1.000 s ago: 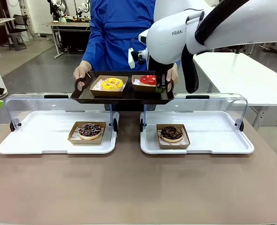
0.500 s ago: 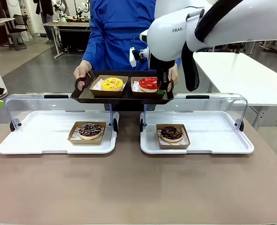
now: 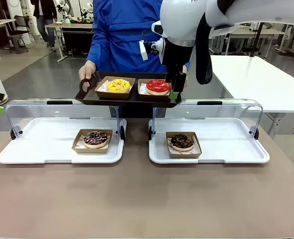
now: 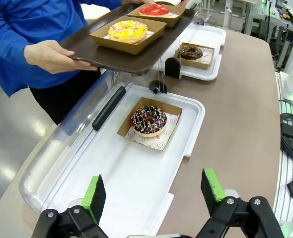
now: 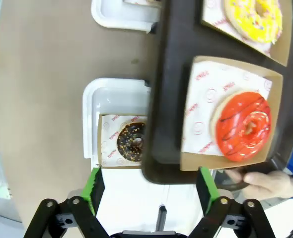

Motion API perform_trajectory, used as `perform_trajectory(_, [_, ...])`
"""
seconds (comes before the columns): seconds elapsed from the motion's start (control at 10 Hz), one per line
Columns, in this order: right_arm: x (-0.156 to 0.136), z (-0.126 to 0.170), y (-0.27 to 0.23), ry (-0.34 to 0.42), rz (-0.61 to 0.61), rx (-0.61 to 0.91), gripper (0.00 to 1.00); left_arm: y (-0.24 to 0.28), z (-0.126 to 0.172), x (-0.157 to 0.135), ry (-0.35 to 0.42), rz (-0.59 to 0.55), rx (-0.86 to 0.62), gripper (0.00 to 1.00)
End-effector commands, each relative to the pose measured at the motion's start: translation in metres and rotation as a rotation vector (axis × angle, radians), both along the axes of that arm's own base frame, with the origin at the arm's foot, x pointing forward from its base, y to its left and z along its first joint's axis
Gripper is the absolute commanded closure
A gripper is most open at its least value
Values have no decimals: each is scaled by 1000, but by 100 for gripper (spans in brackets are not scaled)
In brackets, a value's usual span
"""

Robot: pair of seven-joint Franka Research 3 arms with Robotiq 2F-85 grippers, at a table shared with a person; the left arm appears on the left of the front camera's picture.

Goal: Provide the desired donut to the person.
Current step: Place the picked Paper togo box onto the Handle tray extended by the person.

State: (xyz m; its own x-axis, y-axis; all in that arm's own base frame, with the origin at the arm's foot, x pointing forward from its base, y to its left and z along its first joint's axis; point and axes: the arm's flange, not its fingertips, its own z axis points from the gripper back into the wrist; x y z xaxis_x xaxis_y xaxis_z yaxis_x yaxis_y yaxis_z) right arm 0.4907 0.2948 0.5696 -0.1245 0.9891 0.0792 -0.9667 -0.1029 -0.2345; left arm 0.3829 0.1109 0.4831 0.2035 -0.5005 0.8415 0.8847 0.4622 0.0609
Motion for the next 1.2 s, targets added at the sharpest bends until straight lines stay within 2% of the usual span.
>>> perform_trajectory(0.0, [-9,11,-7,21,8,12,0,1,0,0,-12,-1,-18,0])
perform_trajectory(0.3, [-15,15,-13,56,27,33,0,1,0,0,-12,-1,-18,0])
perform_trajectory(0.6, [-8,10,-17,104,44,47,0,1,0,0,-12,-1,-18,0])
perform_trajectory(0.8, [-16,10,-25,123,75,80,0,1,0,0,-12,-1,-18,0])
perform_trajectory(0.9, [-29,18,-57,141,103,153,0,1,0,0,-12,-1,-18,0])
perform_trajectory(1.0, [-37,22,-124,206,123,271,0,1,0,0,-12,-1,-18,0])
perform_trajectory(1.1, [-38,12,-195,251,111,374,0,1,0,0,-12,-1,-18,0])
